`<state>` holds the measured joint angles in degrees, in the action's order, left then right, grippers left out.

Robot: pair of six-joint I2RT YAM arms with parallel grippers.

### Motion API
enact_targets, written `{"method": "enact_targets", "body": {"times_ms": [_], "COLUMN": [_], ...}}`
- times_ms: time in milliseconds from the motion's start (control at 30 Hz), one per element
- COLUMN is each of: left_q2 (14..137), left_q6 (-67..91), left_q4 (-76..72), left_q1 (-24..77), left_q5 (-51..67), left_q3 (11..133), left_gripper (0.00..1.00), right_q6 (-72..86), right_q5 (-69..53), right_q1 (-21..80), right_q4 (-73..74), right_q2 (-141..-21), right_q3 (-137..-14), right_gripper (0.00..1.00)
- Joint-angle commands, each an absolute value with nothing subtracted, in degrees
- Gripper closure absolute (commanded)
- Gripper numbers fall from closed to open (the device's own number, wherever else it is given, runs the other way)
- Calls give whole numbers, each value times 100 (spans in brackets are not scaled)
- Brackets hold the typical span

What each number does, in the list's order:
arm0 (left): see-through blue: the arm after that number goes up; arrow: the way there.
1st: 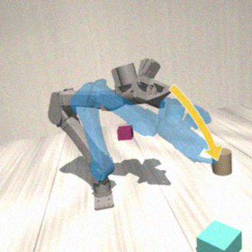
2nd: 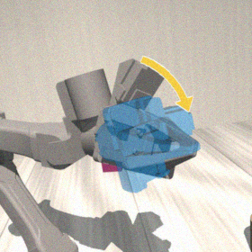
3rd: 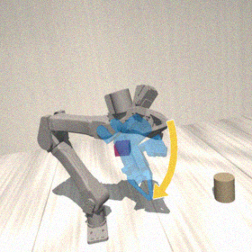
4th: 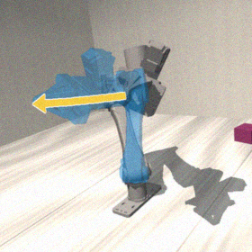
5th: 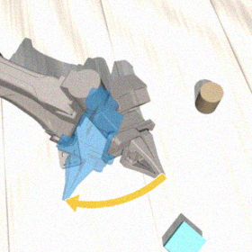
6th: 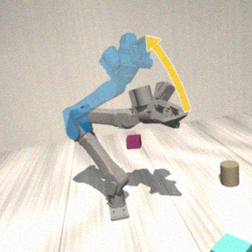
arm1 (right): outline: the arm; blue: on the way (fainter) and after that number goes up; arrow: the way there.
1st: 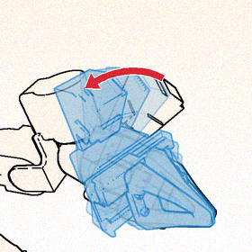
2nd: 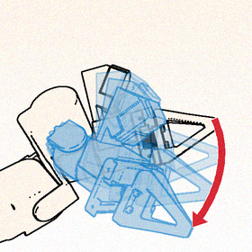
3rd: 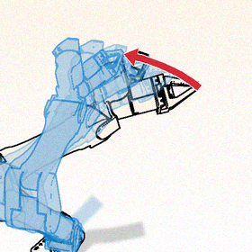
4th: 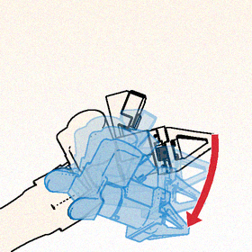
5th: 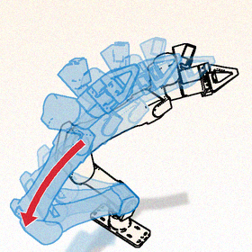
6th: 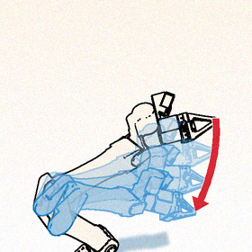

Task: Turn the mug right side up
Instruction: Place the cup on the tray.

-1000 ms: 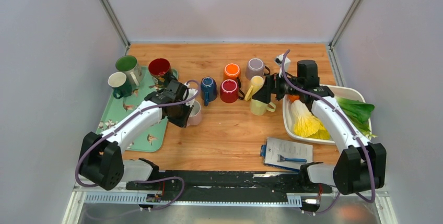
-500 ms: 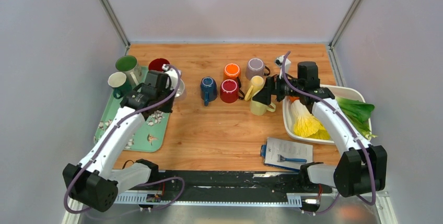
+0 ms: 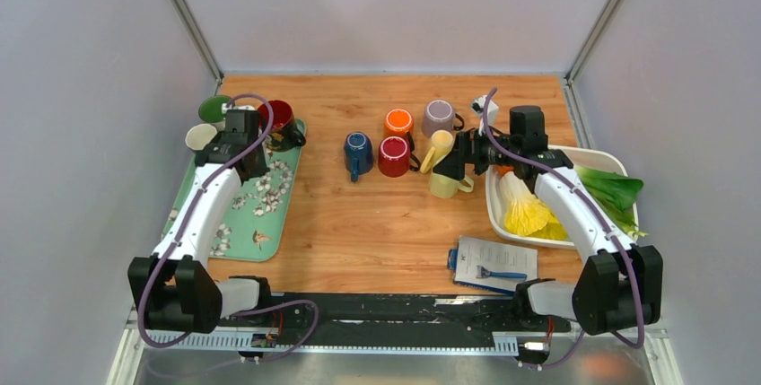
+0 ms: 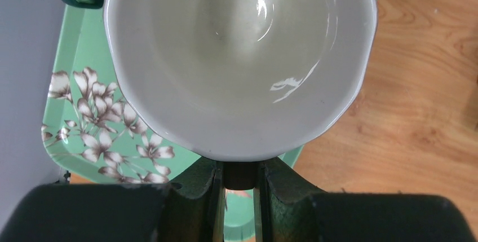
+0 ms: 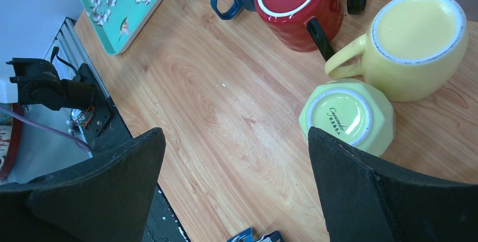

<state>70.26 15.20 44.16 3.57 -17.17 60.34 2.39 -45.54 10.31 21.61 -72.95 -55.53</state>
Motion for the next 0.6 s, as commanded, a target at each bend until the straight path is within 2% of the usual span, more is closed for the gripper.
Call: {"method": "enact_targets", "body": {"times_ms": [0,333,567], "left_q2": [7085,7624,7993], "left_q6": [1740,1789,1933], "left_q4": [3014,1814,1584], "left_q1": [255,35,-363], "left_q5": [-2285,-2377,-2231], "left_q3": [5955,5468,5475], "left_gripper": [100,100,100], "right_q6": [189,93,27], "right_q5": [-4641,-4632,-4605], "right_q1": [997,995,1005], "right_q4": [1951,2176,2345], "right_q2": [-7177,-7461,-7667], "right_q3": [-5694,-6084,-6320], "right_gripper": [0,0,0]}}
